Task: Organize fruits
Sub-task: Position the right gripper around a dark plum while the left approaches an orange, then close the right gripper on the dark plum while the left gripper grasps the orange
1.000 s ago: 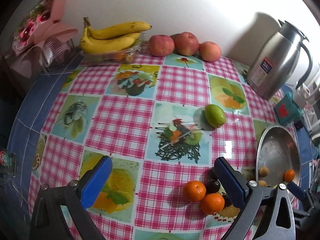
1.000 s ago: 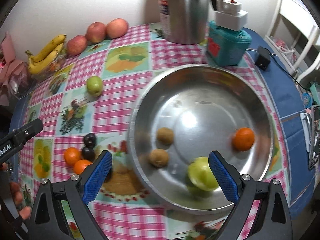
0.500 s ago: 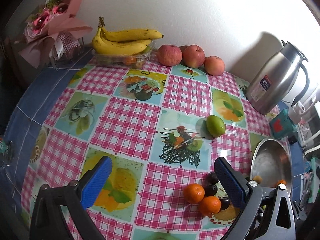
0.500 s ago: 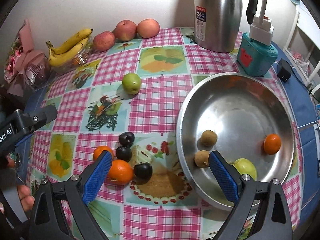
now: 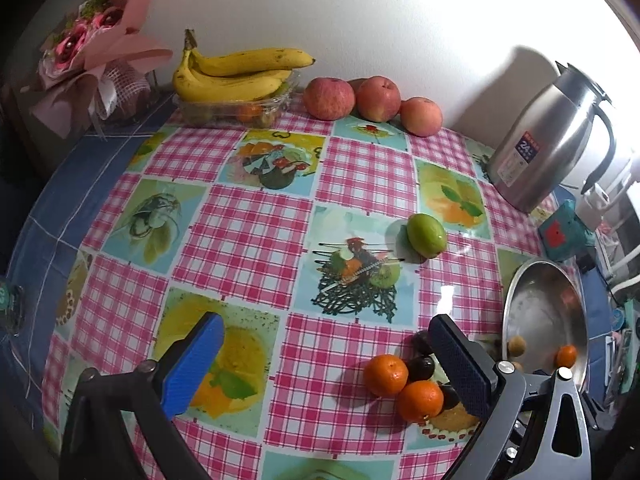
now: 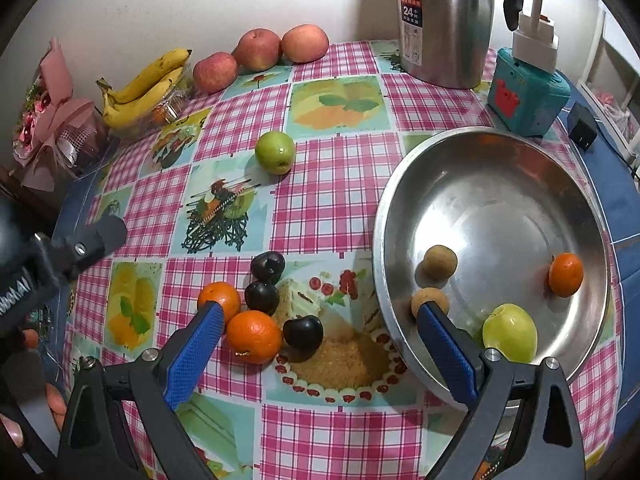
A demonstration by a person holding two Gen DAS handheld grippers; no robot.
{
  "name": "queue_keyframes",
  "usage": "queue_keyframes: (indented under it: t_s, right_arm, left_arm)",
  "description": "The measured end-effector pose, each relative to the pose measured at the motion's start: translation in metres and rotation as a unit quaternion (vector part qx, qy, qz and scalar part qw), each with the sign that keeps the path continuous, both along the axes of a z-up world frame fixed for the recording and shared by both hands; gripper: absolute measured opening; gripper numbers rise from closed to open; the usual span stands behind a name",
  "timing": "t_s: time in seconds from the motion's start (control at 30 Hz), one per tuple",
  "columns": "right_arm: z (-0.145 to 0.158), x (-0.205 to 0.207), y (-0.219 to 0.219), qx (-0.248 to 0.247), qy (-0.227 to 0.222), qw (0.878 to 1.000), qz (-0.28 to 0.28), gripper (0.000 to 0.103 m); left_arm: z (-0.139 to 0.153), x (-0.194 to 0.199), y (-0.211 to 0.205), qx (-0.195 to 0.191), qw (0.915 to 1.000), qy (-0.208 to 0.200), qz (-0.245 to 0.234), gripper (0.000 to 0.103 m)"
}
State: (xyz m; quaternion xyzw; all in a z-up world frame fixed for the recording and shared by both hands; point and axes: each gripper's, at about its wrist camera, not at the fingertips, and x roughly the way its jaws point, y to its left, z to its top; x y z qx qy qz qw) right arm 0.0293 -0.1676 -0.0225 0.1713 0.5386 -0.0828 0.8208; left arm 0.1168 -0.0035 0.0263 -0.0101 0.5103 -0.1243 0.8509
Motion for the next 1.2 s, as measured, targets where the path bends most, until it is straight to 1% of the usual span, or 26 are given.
queue_keyframes:
  t_s: [0.1,0.23,0.33,0.43,0.53,0.57,0.6,0.63,0.7,0.73,0.87,0.93,1.07,1.13,1.2]
  right_arm:
    - [0.000,0.001,0.000,0.007,-0.001,1.000,0.001,0.097]
    - [-0.002,0.003,0.003,0.009,0.006,1.000,0.011,0.097]
    - [-0.001,0.004,0.004,0.014,-0.006,1.000,0.014,0.097]
    - [-0.002,0.005,0.004,0.013,-0.012,1.000,0.018,0.097]
    - [-0.002,0.005,0.004,0.028,-0.022,0.999,0.021,0.095]
    - [-0.001,0.005,0.004,0.032,-0.025,0.999,0.023,0.093]
    - [-0.001,0.006,0.005,0.032,-0.026,0.999,0.024,0.084]
    - [-0.002,0.006,0.006,0.032,-0.024,0.999,0.025,0.069]
    - [-0.005,0.007,0.004,0.040,-0.020,0.999,0.023,0.053]
    - [-0.006,0.007,0.003,0.044,-0.018,0.999,0.021,0.053]
    - [-0.010,0.006,0.002,0.057,-0.013,0.998,0.021,0.052]
    - [-0.015,0.007,0.001,0.058,-0.006,0.998,0.020,0.052]
    - [-0.022,0.005,-0.001,0.072,0.005,0.997,0.016,0.051]
    - [-0.023,0.004,-0.001,0.072,0.008,0.997,0.016,0.048]
    - [-0.026,0.004,-0.001,0.075,0.014,0.997,0.014,0.048]
  left_arm:
    - [-0.004,0.000,-0.003,0.000,1.0000,0.009,-0.003,0.103]
    - [-0.013,0.002,-0.003,-0.001,0.9995,0.030,-0.001,0.103]
    - [-0.014,0.001,-0.004,-0.012,0.9994,0.031,-0.005,0.103]
    - [-0.013,-0.001,-0.009,-0.009,0.9996,0.024,-0.013,0.102]
    - [-0.013,-0.002,-0.012,-0.015,0.9995,0.025,-0.015,0.102]
    - [-0.013,-0.002,-0.012,-0.018,0.9994,0.025,-0.015,0.102]
    - [-0.012,-0.002,-0.012,-0.021,0.9994,0.025,-0.014,0.102]
    - [-0.012,-0.002,-0.012,-0.025,0.9992,0.026,-0.015,0.102]
    - [-0.013,-0.002,-0.013,-0.028,0.9990,0.030,-0.017,0.102]
    - [-0.014,-0.002,-0.015,-0.026,0.9989,0.034,-0.018,0.101]
    - [-0.027,-0.003,-0.025,-0.019,0.9972,0.062,-0.038,0.087]
    - [-0.036,-0.004,-0.030,-0.016,0.9959,0.077,-0.045,0.086]
    - [-0.050,-0.005,-0.036,-0.019,0.9930,0.105,-0.051,0.078]
    - [-0.054,-0.005,-0.037,-0.024,0.9917,0.116,-0.051,0.074]
    - [-0.057,-0.006,-0.038,-0.024,0.9907,0.123,-0.051,0.072]
